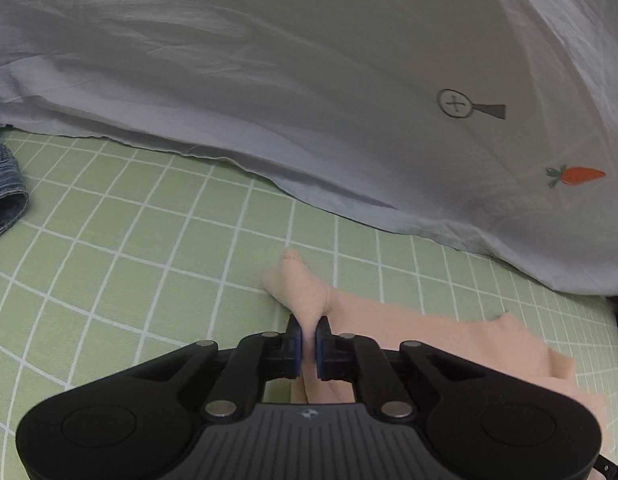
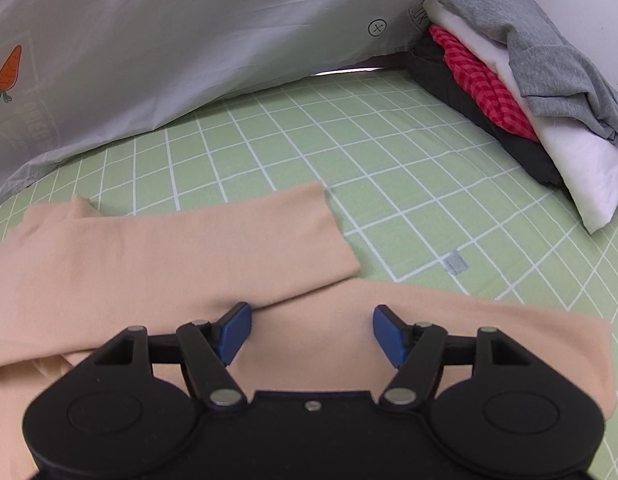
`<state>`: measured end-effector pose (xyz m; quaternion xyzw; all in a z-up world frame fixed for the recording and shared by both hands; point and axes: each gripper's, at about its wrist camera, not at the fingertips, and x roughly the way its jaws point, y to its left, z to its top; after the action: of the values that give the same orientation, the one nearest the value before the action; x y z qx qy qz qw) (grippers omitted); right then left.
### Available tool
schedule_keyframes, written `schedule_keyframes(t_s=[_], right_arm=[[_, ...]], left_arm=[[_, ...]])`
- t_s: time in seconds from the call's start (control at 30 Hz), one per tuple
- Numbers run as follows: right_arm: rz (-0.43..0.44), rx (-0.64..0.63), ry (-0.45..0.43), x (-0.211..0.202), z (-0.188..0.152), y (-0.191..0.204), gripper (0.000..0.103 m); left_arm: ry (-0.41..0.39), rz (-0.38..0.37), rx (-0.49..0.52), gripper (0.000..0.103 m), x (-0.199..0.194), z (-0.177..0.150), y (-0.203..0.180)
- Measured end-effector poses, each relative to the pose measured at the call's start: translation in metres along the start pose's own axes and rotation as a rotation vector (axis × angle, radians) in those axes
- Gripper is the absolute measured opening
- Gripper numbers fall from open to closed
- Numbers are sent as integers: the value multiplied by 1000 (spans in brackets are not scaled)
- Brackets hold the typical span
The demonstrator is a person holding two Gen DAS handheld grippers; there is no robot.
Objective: Fold clothes
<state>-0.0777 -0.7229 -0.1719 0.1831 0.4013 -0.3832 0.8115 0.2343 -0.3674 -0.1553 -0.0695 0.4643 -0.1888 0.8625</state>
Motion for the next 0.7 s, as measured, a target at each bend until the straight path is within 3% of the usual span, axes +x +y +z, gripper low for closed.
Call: schedule_keyframes(t_s=[0.1,0.2,0.23,0.3,0.43,0.57,0.7], right_arm=[[-11,14,5,1,1,-1,77],[-44,21,4,-2,0,3,80],[-66,12,-1,-4,-2,8,82],[-83,-21,-28,-13,-8,18,102],[-33,-46,-72,-35,-23,38,103],[29,-83,-51,-40,-26,46,103],[39,-81,-56,-34,-16,41,103]], left_arm=[[-7,19,12,24,-8,-2,3],[-34,60,57,70,-28,-12,3],[-44,72,72,74,-36,-16,3],[-42,100,86,79,-54,-32,6],[16,127,137,81,-76,-72,5],[99,123,186,81,-82,-111,-3],[112,161,174,81,-84,-127,-5]])
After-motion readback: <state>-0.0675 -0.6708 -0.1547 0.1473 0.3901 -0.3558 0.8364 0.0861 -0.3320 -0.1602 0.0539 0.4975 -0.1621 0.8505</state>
